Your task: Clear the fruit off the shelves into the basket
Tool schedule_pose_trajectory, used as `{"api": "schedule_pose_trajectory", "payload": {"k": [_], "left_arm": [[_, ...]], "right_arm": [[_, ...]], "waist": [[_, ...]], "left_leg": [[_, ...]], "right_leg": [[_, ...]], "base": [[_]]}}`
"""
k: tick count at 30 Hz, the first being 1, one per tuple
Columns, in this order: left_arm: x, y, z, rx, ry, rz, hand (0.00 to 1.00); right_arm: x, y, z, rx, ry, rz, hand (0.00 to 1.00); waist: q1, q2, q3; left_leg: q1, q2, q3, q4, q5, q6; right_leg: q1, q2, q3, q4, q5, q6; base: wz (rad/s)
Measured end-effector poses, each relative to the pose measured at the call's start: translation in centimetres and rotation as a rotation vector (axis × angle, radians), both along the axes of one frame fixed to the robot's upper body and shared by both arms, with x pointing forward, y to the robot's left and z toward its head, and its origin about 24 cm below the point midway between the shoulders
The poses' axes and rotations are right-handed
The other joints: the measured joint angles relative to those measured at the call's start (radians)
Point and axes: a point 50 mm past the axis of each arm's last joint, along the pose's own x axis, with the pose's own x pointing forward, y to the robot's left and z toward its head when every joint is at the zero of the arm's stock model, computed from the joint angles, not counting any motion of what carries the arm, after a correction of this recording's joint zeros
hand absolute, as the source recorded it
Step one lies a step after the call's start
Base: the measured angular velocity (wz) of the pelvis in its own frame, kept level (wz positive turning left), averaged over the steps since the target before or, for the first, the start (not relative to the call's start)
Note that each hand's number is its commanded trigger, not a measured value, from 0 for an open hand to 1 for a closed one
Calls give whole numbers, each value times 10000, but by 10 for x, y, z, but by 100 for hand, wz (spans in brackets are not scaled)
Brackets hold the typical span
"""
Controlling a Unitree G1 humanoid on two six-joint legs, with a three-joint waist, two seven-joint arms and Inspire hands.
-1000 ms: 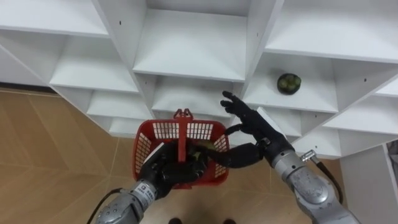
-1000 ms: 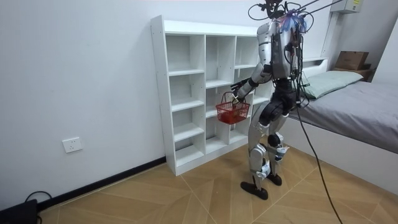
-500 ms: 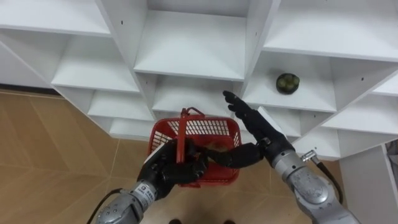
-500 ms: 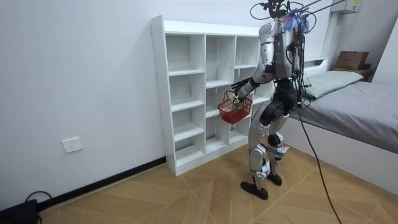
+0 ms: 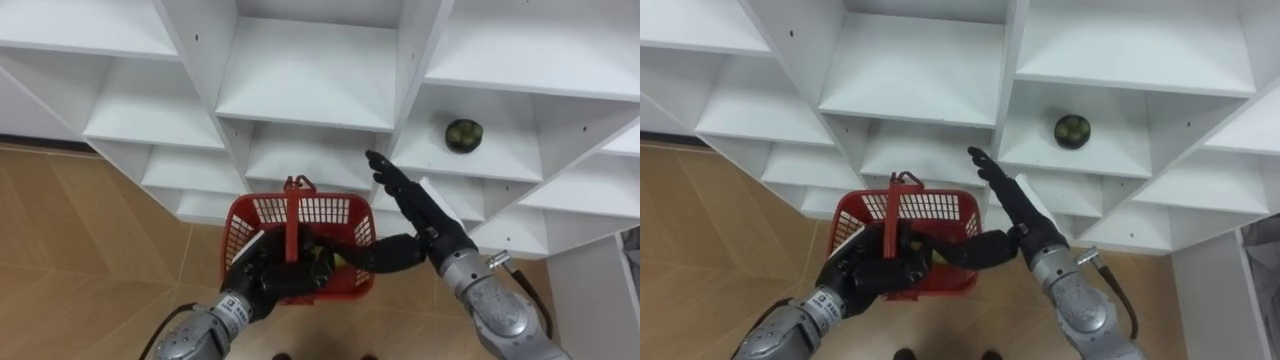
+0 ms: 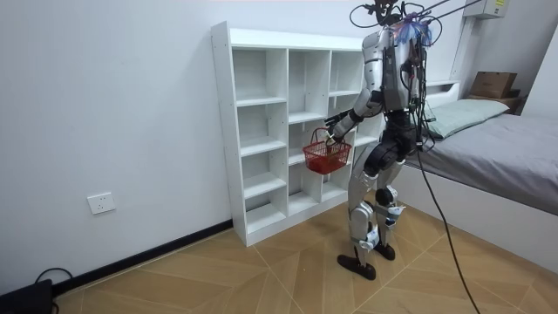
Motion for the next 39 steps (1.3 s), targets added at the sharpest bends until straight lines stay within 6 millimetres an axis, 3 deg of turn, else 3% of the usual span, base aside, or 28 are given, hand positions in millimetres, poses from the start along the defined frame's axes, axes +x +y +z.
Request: {"api": "schedule_pose_trajectory", "payload": {"k": [9, 14, 19, 29, 39], "left_arm": [[2, 2, 9, -198, -455, 182, 100], [-3, 14, 5, 413, -390, 544, 100], [-4, 15, 3, 748, -377, 549, 100], [-8, 20, -5, 1003, 27, 822, 100], [-9, 20, -7, 1126, 106, 840, 100]], "right_arm": [[-2, -16, -8, -131, 58, -1265, 0], [-4, -26, -9, -293, -238, -2453, 0], [-4, -33, -6, -388, -526, -3175, 0], [-5, -31, -10, -327, -610, -3707, 0], [-4, -34, -10, -131, -958, -4456, 0]], "waist": [[9, 15, -13], [-21, 13, -14], [-23, 14, -15], [-31, 43, -27], [-65, 259, -24]], "left_leg": [[53, 26, 64, -170, 9, -19], [194, 22, 239, -240, 9, -20], [266, 19, 259, -281, 8, -21], [398, 74, 306, -302, 10, -24], [392, 78, 325, -396, 25, -50]], "right_leg": [[18, 105, 202, -176, 95, 3], [-4, 135, 471, -166, 97, 8], [-7, 138, 526, -182, 105, 19], [180, 201, 509, -354, 230, 13], [144, 222, 516, -345, 233, 13]], "base": [[-5], [-14], [-4], [-1], [0]]}}
